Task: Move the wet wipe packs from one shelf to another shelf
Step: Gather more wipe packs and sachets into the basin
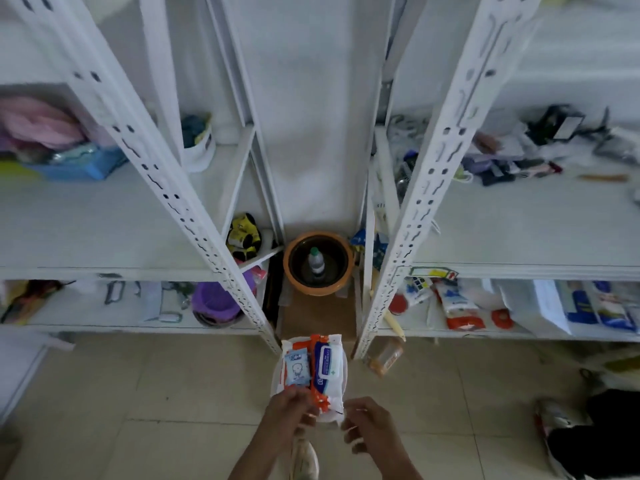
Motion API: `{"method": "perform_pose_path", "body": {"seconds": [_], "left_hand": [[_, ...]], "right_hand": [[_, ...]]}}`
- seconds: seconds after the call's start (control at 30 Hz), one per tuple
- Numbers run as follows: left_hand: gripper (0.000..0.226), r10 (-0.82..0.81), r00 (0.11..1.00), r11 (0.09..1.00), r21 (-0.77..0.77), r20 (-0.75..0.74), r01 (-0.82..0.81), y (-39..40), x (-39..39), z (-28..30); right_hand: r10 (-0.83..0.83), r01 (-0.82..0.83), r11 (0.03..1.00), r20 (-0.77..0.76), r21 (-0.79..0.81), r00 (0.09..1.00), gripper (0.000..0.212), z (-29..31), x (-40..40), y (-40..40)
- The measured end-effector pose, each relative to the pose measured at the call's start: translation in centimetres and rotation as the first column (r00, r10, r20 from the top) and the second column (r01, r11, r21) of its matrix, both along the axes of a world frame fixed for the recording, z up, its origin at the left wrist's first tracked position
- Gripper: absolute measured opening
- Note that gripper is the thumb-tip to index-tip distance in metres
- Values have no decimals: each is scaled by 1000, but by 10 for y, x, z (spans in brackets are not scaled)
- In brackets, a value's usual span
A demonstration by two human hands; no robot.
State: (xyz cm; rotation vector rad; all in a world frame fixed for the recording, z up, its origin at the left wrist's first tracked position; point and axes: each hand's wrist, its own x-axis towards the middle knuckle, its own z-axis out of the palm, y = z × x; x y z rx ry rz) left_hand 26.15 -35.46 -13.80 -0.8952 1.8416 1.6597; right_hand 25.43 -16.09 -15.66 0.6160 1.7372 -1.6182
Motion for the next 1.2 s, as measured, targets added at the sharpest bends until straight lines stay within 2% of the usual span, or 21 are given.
{"method": "perform_pose_path", "body": {"seconds": [0.17, 0.33, 0.47, 0.6, 0.77, 0.93, 1.07, 1.2], "left_hand": [[12, 103, 985, 992, -61, -140, -113, 29, 12, 59], [16, 167, 966, 981, -65, -199, -183, 69, 34, 92], [17, 152, 963, 983, -66, -221, -170, 81, 54, 101], [19, 110, 966, 988, -78, -233, -131, 60, 70, 106], [19, 60, 971, 993, -89, -232, -83, -10, 71, 93], [15, 45, 970, 996, -64, -238, -62, -89, 62, 62], [13, -71, 972, 997, -33, -224, 65, -134, 55, 34], [10, -179, 974, 984, -9, -142, 180, -155, 38, -9]], "right_hand": [[48, -58, 997, -195, -47, 980, 13, 61, -24, 30], [78, -117, 984, -268, -133, 960, 10, 90, -24, 58], [66, -102, 986, -258, -130, 964, 9, 92, -11, 63], [93, -121, 986, -223, -117, 970, 12, 91, 11, 45], [87, -101, 993, -190, -67, 978, 9, 80, 28, -6], [9, -9, 1000, -176, 4, 984, 11, 57, 35, -69], [-113, 130, 987, -167, 96, 979, 12, 33, 40, -103], [-196, 226, 957, -167, 183, 966, 8, 8, 37, -128]]}}
